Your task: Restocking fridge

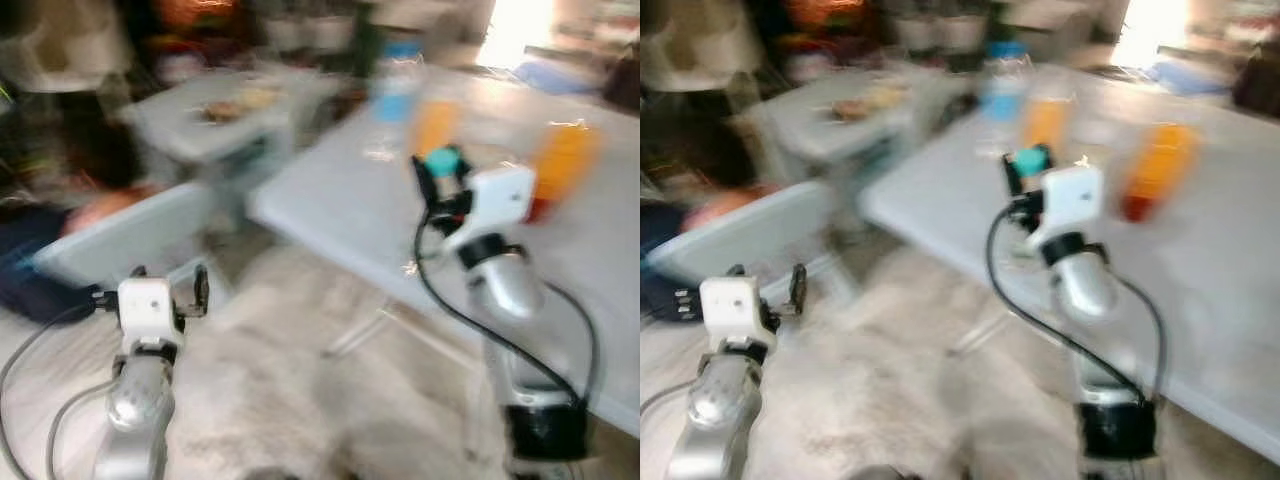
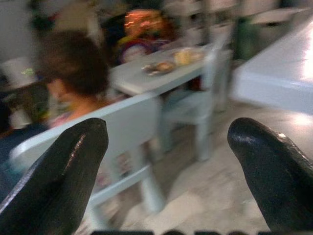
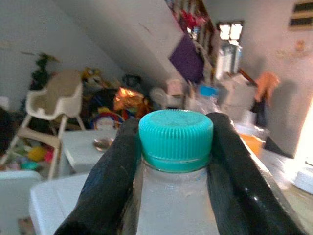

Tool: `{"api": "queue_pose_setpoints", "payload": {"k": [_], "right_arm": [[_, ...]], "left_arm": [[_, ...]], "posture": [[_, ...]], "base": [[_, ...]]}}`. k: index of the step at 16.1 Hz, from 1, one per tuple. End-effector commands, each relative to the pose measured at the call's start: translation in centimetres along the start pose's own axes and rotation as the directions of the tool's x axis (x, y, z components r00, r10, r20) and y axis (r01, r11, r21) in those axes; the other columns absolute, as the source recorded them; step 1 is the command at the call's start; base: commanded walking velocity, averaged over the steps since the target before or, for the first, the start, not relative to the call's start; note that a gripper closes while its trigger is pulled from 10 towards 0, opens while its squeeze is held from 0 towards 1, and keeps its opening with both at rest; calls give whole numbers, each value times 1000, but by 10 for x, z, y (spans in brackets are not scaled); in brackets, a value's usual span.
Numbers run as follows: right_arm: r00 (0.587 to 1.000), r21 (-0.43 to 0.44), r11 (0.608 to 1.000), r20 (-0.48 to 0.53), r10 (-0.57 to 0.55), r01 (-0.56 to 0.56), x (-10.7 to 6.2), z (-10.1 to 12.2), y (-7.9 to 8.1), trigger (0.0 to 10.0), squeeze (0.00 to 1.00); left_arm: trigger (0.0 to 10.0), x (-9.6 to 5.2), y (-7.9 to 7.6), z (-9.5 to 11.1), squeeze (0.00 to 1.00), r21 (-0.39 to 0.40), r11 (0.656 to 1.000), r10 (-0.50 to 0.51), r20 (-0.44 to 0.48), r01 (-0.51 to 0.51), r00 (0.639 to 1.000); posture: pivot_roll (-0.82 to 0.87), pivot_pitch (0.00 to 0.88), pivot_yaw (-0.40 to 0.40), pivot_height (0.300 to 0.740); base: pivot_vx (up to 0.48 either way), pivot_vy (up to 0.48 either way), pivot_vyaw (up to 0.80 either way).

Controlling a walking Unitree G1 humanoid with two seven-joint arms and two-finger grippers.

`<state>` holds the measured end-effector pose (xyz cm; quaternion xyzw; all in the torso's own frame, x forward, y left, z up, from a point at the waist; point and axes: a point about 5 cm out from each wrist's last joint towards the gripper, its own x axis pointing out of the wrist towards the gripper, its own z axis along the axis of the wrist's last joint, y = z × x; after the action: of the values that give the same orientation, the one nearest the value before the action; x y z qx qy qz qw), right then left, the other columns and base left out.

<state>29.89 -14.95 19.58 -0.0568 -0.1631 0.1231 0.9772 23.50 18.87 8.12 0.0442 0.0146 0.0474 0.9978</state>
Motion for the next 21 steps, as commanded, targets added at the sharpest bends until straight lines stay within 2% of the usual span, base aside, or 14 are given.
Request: {"api": "queue_pose_setpoints", "payload": {"k": [1, 6, 8, 12, 14, 17, 19, 21], "right_arm": [[987, 71, 996, -148, 56, -46, -9, -32, 16, 10000, 0], [988, 77, 994, -127, 87, -77, -11, -37, 22, 10000, 0], [985, 100, 995, -171, 37, -20, -23, -50, 13, 10000, 0], [973, 99, 995, -227, 43, -21, -34, -66, 16, 10000, 0], [971, 100, 994, -233, 57, -35, -35, -69, 20, 10000, 0], [967, 77, 994, -234, 96, -80, -35, -74, 24, 10000, 0], [962, 65, 995, -258, 94, -80, -36, -84, 23, 10000, 0], [963, 48, 995, -249, 101, -92, -32, -84, 22, 10000, 0]], "left_arm": [[10000, 2, 0, 0, 0, 16, 1000, -3, 3, 3, 1000], [10000, 2, 0, -3, 0, 20, 1000, 23, 6, -23, 1000], [10000, -9, 3, -8, 0, 41, 999, 18, -7, -18, 1000], [10000, -21, 13, -19, 0, 79, 996, 43, -47, -39, 998], [10000, -22, 15, -24, 0, 87, 995, 49, -57, -44, 997], [10000, -20, 16, -19, 0, 150, 987, 69, -33, -63, 997], [10000, -21, 22, -23, 0, 133, 987, 102, -41, -95, 994], [10000, -20, 23, -25, 0, 135, 986, 109, -43, -102, 993]], "posture": [[-19, 21, 54, 740], [-11, 0, 59, 740], [4, 0, 57, 740], [23, 0, 47, 740], [34, 1, 40, 740], [60, 4, 16, 740], [60, 0, 9, 740], [59, 0, 3, 740]], "base": [[0, 0, 794], [0, 0, 794], [0, 0, 794], [0, 0, 794], [0, 0, 794], [0, 0, 794], [0, 0, 794], [0, 0, 794]]}}
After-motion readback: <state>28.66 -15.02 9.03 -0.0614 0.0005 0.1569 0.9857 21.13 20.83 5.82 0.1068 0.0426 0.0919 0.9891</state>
